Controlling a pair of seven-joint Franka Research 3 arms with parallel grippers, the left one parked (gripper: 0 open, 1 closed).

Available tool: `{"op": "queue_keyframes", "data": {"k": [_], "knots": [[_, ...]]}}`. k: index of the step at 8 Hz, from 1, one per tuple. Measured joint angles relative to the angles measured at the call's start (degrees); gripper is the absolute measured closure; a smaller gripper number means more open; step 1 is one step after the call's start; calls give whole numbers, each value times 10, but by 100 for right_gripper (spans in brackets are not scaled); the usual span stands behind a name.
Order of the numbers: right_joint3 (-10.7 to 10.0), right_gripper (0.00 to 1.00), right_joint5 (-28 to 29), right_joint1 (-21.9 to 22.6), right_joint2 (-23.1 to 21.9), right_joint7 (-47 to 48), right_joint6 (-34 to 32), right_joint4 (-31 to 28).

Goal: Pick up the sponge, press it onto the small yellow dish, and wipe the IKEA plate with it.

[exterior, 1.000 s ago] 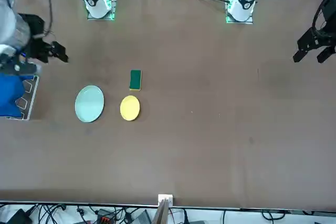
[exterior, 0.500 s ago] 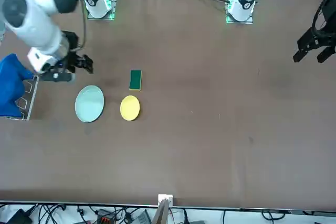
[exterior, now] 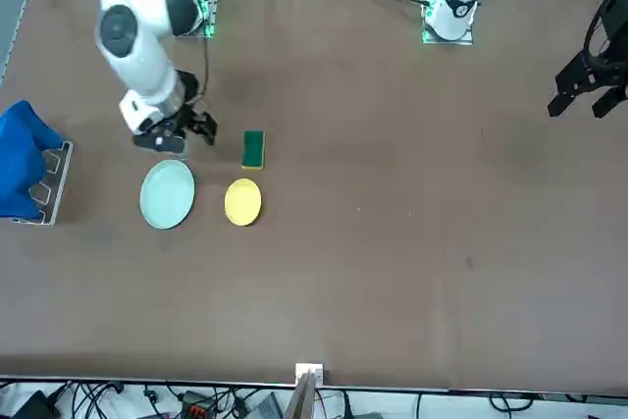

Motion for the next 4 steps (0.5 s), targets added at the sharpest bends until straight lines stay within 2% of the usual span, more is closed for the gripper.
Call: {"op": "queue_keyframes", "data": {"k": [4], "knots": [[0, 0, 0, 30, 62, 87, 81, -11]]}}
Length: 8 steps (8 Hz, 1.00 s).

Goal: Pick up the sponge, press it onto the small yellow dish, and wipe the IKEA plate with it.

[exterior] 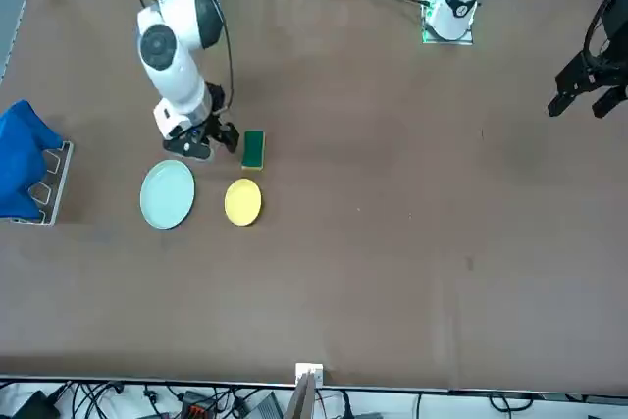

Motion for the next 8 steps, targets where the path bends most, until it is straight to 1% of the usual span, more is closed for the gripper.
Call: {"op": "queue_keyframes", "data": {"k": [3, 5, 7, 8], "knots": [[0, 0, 0, 2, 35, 83, 16, 1], [0, 0, 0, 10, 45, 99, 21, 7], [0, 0, 0, 43, 53, 102, 23, 21], [0, 0, 0, 59, 65, 102, 24, 31]]}}
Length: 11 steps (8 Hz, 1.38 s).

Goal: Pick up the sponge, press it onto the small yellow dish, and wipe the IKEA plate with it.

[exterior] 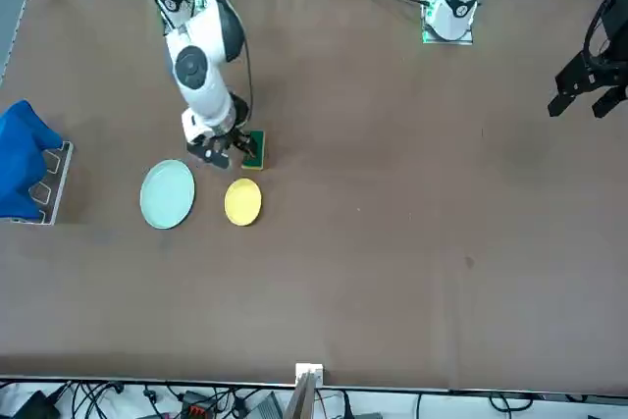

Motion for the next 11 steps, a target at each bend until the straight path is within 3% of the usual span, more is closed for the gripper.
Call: {"op": "queue_keyframes", "data": {"k": [4, 11], "knots": [[-1, 0, -4, 19, 50, -22, 2, 30], [-5, 0, -11, 22, 58, -60, 25, 0]]}}
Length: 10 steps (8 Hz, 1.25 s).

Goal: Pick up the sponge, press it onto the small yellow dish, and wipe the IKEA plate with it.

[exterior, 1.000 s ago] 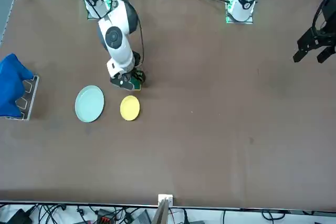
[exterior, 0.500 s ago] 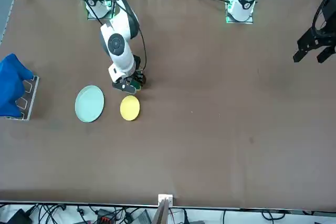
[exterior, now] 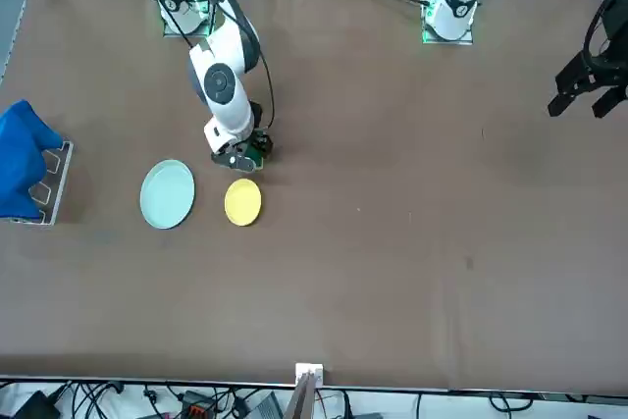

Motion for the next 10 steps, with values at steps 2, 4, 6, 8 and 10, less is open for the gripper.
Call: {"op": "queue_keyframes", "data": {"k": [2, 4, 6, 8, 10], "knots": [[0, 0, 0, 0, 0, -14, 21, -17], [0, 0, 0, 2, 0, -40, 23, -19], [0, 0, 0, 3, 0, -55, 28, -23], [0, 0, 0, 3, 0, -60, 46, -38], [0, 0, 0, 3, 3, -60, 53, -47]]}}
